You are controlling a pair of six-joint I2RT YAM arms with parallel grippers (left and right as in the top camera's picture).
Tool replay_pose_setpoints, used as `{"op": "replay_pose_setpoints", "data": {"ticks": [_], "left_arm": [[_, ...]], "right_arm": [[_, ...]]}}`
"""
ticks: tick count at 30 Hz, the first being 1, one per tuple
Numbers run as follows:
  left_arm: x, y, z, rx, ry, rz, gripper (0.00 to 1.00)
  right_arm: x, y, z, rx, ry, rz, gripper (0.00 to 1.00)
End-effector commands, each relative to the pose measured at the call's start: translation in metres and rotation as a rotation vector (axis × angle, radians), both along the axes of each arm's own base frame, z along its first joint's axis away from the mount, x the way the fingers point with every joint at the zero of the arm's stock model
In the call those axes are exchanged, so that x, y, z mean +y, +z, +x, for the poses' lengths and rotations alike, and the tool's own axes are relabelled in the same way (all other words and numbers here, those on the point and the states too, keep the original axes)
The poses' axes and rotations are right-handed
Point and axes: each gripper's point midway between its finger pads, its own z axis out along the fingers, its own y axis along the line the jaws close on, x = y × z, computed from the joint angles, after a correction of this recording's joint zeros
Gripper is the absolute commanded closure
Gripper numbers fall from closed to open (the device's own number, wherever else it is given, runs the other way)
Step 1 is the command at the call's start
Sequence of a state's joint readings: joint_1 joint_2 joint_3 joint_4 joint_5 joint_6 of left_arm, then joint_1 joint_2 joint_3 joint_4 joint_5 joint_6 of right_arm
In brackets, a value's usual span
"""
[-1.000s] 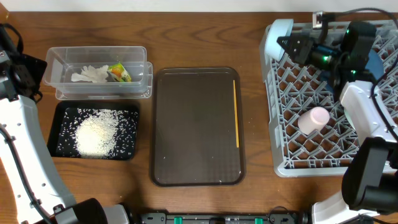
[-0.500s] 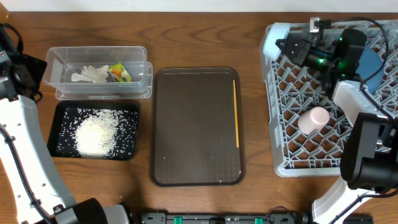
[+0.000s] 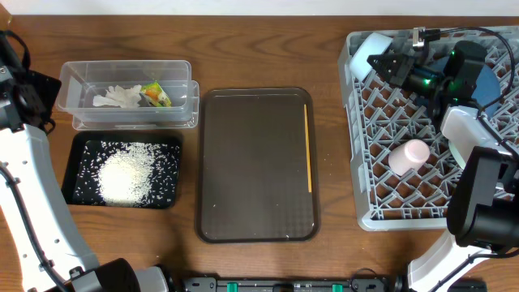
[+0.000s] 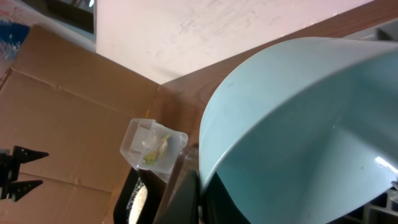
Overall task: Sort waste into correct bins and load items into the dishwasher rack
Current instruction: 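Release the saucer upside down in the rack's back left, then move the right gripper to the yellow chopstick on the brown tray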
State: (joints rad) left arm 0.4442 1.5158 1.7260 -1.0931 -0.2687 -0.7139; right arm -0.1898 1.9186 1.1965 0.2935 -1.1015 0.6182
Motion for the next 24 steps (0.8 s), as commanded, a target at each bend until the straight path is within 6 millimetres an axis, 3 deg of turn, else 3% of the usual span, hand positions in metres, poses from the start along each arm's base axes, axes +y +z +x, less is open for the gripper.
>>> {"op": "replay_pose_setpoints", "data": {"ticks": [1,6,10,17,24], "left_arm": [[0.003,0.0,-0.002,0.007,0.012,0.008,0.05],[0.003,0.0,-0.002,0.007,0.012,0.008,0.05],[0.003,0.0,-0.002,0.007,0.011,0.008,0.05],[0.003,0.0,-0.002,0.007,0.011,0.007,0.05],[0.003,0.0,-0.002,0.007,0.012,0.008,0.05]], "right_arm": [[-0.008,0.0,-0.001,0.002,-0.006,0.004,0.95],[-0.028,0.007,-0.003,0.052,-0.082,0.006,0.95],[-0.049,0.008,-0.01,0.101,-0.15,-0.017,0.85],[-0.082,0.008,-0.032,0.183,-0.285,-0.127,0.79],[-0.093,0.042,-0.054,0.164,-0.383,-0.223,0.84]]}}
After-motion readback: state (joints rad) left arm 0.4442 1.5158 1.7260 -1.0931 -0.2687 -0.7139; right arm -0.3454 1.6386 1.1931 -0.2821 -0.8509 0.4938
